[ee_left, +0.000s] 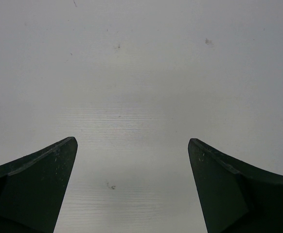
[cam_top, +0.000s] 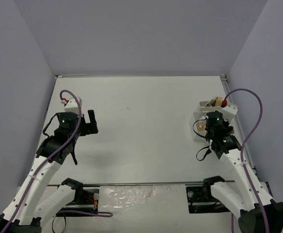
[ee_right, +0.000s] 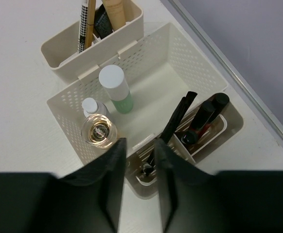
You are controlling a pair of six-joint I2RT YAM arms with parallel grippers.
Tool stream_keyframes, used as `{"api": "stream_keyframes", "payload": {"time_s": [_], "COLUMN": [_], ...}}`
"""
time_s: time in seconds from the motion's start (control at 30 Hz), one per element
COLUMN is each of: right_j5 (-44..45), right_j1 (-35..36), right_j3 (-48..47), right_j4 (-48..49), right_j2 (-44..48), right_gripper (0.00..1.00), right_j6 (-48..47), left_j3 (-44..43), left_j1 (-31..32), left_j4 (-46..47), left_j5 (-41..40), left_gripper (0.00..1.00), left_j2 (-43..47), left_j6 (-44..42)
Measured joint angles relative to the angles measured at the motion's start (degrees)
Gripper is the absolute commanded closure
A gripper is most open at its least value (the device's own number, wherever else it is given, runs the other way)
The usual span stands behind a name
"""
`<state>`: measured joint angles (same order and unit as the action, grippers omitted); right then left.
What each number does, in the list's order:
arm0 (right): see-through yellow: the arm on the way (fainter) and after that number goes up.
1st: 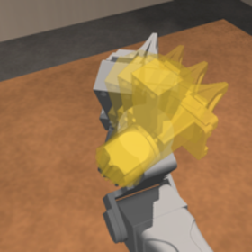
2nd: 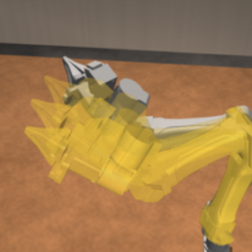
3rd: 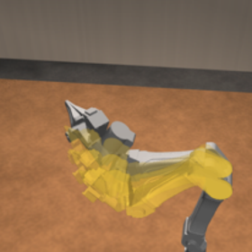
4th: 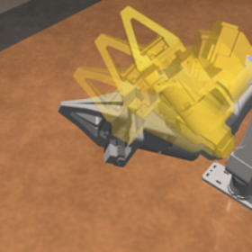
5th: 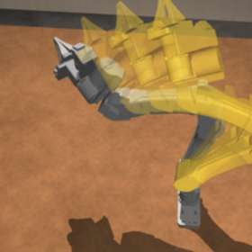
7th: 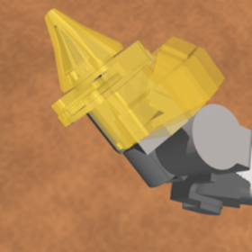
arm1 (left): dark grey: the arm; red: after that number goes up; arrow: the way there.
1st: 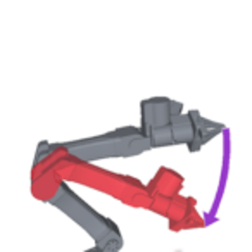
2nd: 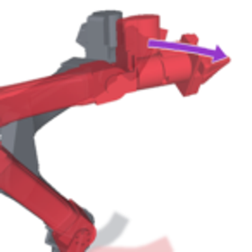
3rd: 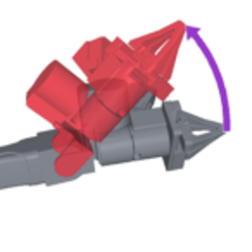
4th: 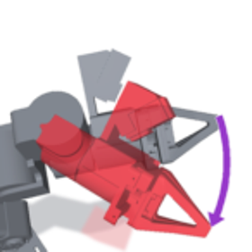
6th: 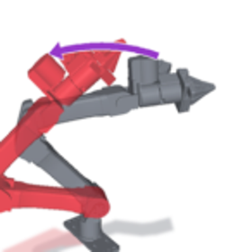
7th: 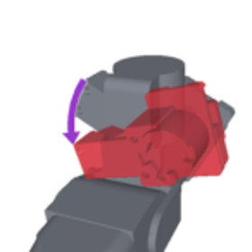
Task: Organize the makeup
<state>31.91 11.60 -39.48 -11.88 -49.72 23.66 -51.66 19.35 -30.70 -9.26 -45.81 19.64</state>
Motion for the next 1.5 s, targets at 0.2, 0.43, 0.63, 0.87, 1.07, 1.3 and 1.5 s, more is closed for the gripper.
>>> {"api": "stream_keyframes", "payload": {"time_s": [0.2,0.43,0.63,0.87,1.07,1.3,1.5], "right_j5": [-0.69,-1.98,-6.41,-11.55,-14.55,-17.31,-19.00], "right_j1": [-0.04,-0.04,-0.04,-0.04,-0.04,-0.04,-0.04], "right_j3": [-0.06,-3.77,-12.41,-21.44,-24.18,-25.14,-26.10], "right_j4": [0.06,-2.94,-6.38,-10.70,-15.06,-19.99,-22.69], "right_j2": [2.65,4.81,10.91,19.69,26.94,33.09,37.42], "right_gripper": [0.30,0.03,0.00,0.00,0.00,0.00,0.00], "right_j6": [0.20,-1.01,-4.07,-8.35,-11.62,-14.56,-16.20], "left_j3": [0.01,0.04,0.04,-1.36,-6.01,-9.60,-9.86], "left_j1": [0.00,0.00,0.00,0.00,0.00,0.00,0.00], "left_j4": [0.01,-0.01,-1.19,-5.88,-9.98,-13.34,-16.82], "left_j5": [0.46,0.64,0.66,0.61,0.16,-0.77,-1.15], "left_gripper": [0.03,0.03,0.03,0.03,0.03,0.03,0.03], "left_j2": [0.12,0.64,2.36,6.57,10.41,14.36,15.58], "left_j6": [-0.03,0.00,-0.03,-0.64,-1.83,-3.09,-3.90]}}
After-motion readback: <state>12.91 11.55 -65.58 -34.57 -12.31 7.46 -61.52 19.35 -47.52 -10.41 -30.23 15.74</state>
